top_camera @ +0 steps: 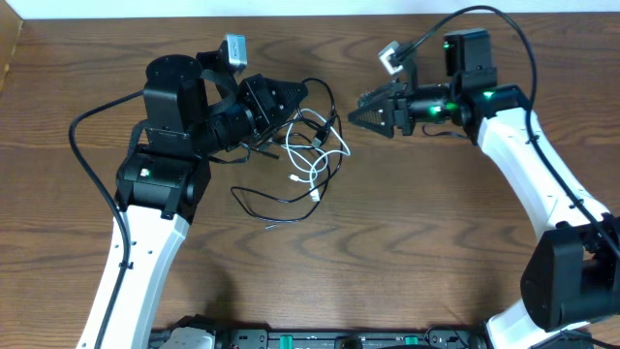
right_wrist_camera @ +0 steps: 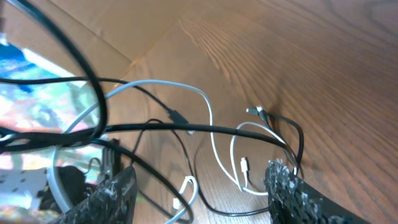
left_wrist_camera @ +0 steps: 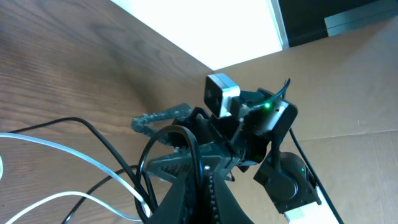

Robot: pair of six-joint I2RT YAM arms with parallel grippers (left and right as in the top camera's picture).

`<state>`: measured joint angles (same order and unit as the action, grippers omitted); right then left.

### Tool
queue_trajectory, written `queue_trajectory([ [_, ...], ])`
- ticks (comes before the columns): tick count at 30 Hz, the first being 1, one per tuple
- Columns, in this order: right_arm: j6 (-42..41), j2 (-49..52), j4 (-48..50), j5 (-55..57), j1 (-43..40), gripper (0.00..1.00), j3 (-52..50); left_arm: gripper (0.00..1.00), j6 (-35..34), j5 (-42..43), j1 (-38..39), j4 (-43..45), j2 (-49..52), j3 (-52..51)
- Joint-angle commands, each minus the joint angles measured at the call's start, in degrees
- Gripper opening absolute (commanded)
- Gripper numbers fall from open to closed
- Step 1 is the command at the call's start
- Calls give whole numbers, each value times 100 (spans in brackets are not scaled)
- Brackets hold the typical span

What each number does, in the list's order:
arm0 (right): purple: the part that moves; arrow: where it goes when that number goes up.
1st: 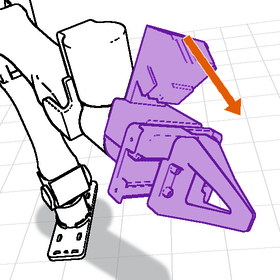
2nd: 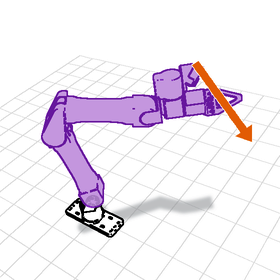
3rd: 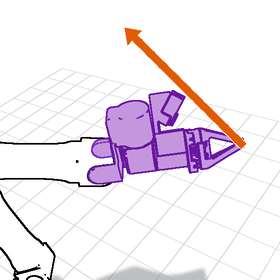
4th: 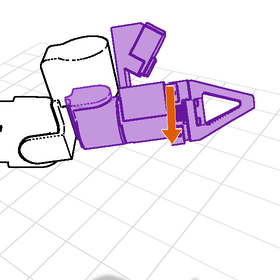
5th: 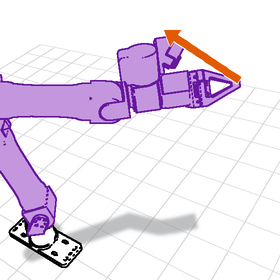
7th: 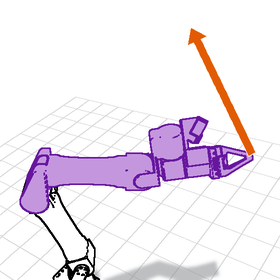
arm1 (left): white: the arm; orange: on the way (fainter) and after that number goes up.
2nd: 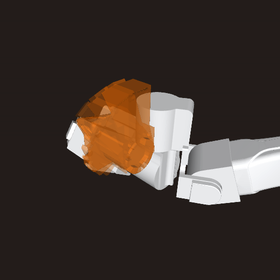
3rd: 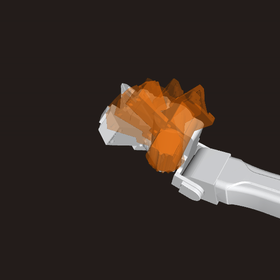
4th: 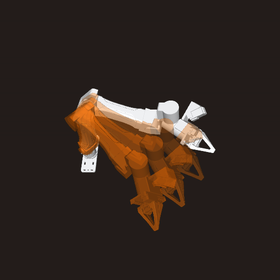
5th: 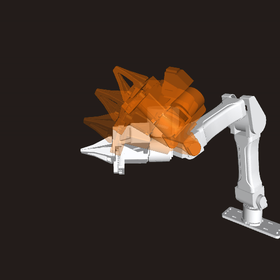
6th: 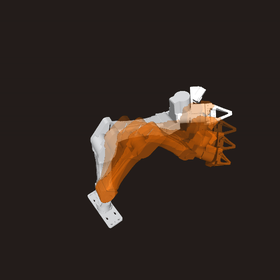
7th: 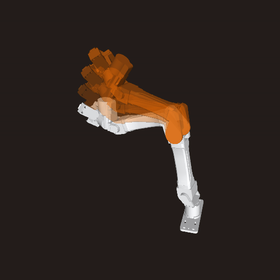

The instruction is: Untangle cables

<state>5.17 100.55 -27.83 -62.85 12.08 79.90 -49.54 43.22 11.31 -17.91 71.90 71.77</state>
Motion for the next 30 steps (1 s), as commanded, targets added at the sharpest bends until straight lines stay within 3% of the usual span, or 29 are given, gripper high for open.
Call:
queue_trajectory([
  [1,332,-133,-50,-678,83,61,24,7,-13,0,-13,46,-42,149],
  [7,415,-127,-111,-345,398,59,24,8,-192,-17,-13,48,-42,149],
  [10,398,-114,-52,33,623,53,24,8,-302,-15,-9,48,-42,149],
  [16,-719,-87,691,1460,1117,41,24,7,-732,-4,-9,48,-44,149],
  [18,-1049,-87,887,2033,1250,31,24,8,-758,33,-9,48,-44,149],
  [22,-1965,-87,852,3250,1309,1,24,7,-756,28,-9,46,-44,149],
  [30,-2962,-92,-385,4607,693,1,24,7,-376,-63,-33,48,-44,149],
])
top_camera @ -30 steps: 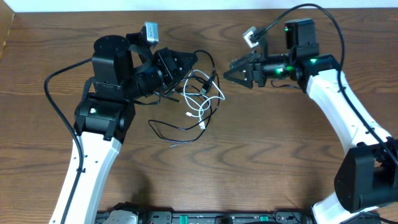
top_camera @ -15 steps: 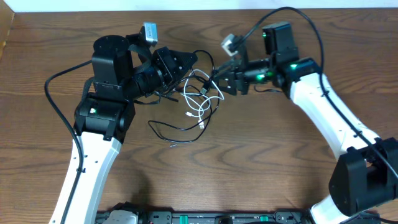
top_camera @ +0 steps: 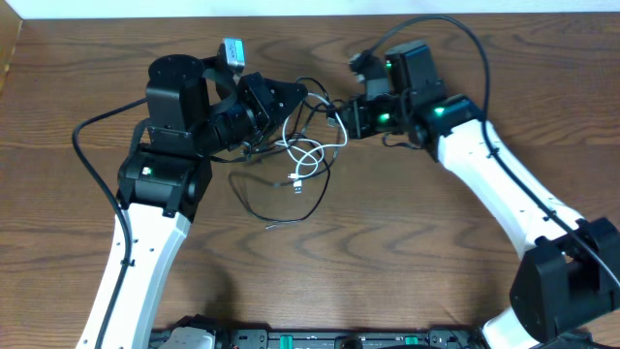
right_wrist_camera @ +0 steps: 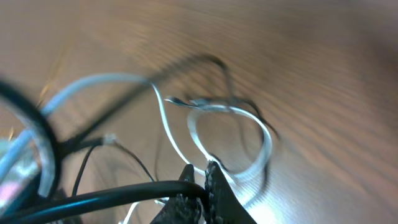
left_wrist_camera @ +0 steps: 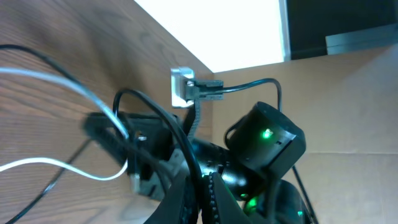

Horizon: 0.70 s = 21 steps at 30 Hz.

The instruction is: Untangle cables

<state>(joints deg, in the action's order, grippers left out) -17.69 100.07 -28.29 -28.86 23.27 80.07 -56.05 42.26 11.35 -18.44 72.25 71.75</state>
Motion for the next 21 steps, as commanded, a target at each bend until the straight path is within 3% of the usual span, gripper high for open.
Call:
queue_trajectory([
  [1,-675,-44,-542,1314,-560,1,7,8,378,33,-59,101,-79,151],
  [8,-673,-42,-1738,2048,-1416,1,7,7,579,37,-299,98,-79,151],
  [15,-420,-42,-2258,2070,-1915,1,7,7,1290,35,-433,96,-76,151],
  [19,332,-50,-2221,1193,-1858,1,11,7,2031,33,-365,-59,4,144],
  [21,903,-116,-2159,166,-1821,1,26,7,2334,9,-323,-186,96,144],
])
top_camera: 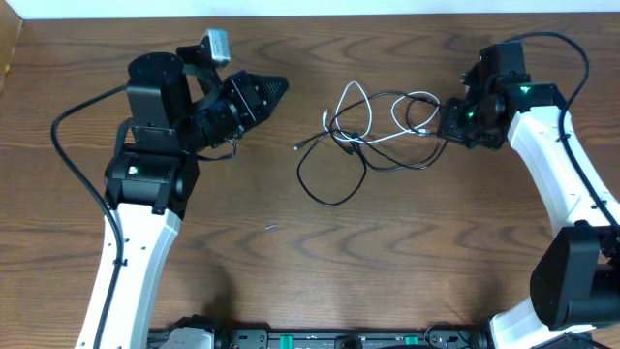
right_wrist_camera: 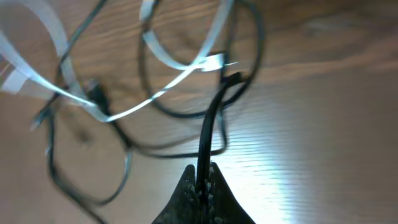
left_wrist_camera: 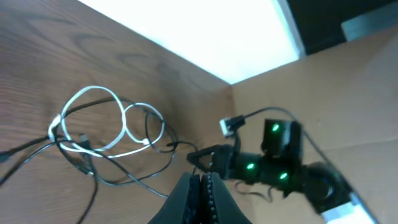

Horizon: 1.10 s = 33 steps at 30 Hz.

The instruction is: Untangle cables

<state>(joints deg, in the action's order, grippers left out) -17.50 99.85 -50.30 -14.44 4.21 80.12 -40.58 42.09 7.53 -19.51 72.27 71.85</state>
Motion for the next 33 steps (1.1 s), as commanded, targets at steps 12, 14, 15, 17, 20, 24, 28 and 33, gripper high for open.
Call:
queue_trajectory([
  [12,850,-1045,-48,-4651,-118,1,1128,17,1475,127,111,-136,826,133],
  [14,581,-1158,-59,-4481,-114,1,1134,24,1668,168,166,-109,872,133],
  [15,461,-1191,-118,-4321,-111,1,1134,28,1781,175,208,-98,896,133],
  [17,280,-1222,-254,-3976,-111,1,1134,38,1923,192,308,-96,922,133],
  [20,273,-1222,-404,-3738,-111,1,1134,44,2262,188,509,-96,944,133],
  [24,302,-1346,-457,-3641,-195,1,1158,53,2664,184,616,-98,944,133],
  [28,321,-1720,-870,-2975,-612,1,1403,57,2715,181,562,-98,944,133],
  [33,317,-2424,-1377,-2262,-1495,1,1825,58,2957,175,562,-125,944,133],
])
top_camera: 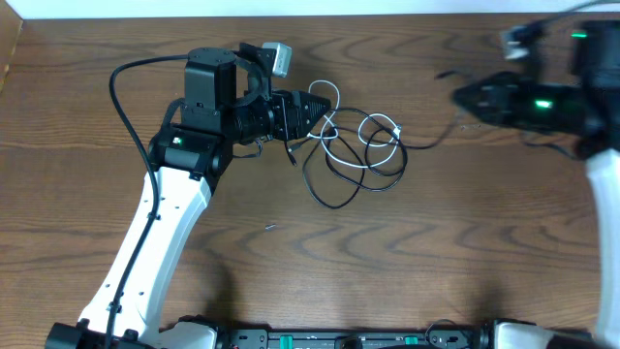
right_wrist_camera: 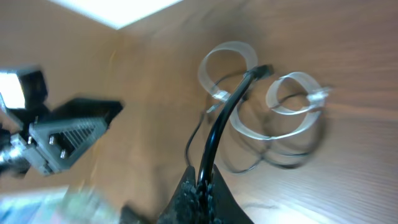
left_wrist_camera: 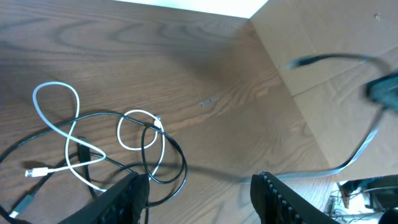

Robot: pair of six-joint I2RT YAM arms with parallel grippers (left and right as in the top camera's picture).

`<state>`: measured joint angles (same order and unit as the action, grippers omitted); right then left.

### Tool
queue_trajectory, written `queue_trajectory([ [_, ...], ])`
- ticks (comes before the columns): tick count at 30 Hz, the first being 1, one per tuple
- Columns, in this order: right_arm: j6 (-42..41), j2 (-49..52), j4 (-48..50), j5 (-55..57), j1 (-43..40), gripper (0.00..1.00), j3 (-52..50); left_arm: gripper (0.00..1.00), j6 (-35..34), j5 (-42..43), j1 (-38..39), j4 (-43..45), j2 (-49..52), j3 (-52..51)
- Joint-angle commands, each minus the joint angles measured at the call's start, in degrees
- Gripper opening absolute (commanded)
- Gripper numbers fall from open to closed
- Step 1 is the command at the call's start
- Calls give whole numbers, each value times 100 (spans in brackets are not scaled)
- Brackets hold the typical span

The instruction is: Untangle cables

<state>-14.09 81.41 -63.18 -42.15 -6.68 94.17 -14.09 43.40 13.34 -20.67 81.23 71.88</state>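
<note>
The tangle (top_camera: 358, 145) of a thin white cable (top_camera: 374, 129) and black cables (top_camera: 334, 194) lies on the wooden table, left of centre in the left wrist view (left_wrist_camera: 106, 146). My left gripper (top_camera: 325, 104) hangs open at the tangle's left edge, fingers wide apart (left_wrist_camera: 200, 182), gripping nothing. My right gripper (top_camera: 463, 95) is far right, above the table, shut on a thick black cable (right_wrist_camera: 227, 109) whose plug end sticks out past the fingers (right_wrist_camera: 202, 177). A thin black strand (top_camera: 426, 143) runs from the tangle toward it.
A tiny dark scrap (top_camera: 271, 227) lies on the table (top_camera: 407, 252) in front of the tangle. Cardboard walls (left_wrist_camera: 323, 68) stand beyond the table's edge. The left arm (top_camera: 165, 223) reaches in from the near left.
My left gripper was shut and apart to the left of the tangle; now it is open at the tangle's left edge. The right gripper, still shut on the black cable, is higher and farther right.
First my left gripper was shut at the tangle with the right one open beside it. Then the right gripper was shut on a black cable there. Then the tangle lay farther right, clear of the left gripper. Now it lies between both arms.
</note>
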Motion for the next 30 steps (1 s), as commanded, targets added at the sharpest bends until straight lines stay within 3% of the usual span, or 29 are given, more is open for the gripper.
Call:
queue_trajectory([
  [1,-26,-723,-166,516,-647,1,522,58,315,-26,-20,-28,48,131],
  [12,-131,-1567,-551,361,-3250,1,1340,62,577,-656,-20,-581,48,131],
  [21,413,-435,-890,605,-3528,2,1333,63,597,-960,-20,-780,48,111],
  [25,726,271,-933,603,-3523,30,1333,63,597,-957,-20,-809,48,111],
  [27,802,586,-949,634,-3521,57,1333,63,597,-960,-20,-831,48,111],
  [30,850,929,-1064,752,-3512,71,1333,63,597,-960,-20,-868,48,111],
])
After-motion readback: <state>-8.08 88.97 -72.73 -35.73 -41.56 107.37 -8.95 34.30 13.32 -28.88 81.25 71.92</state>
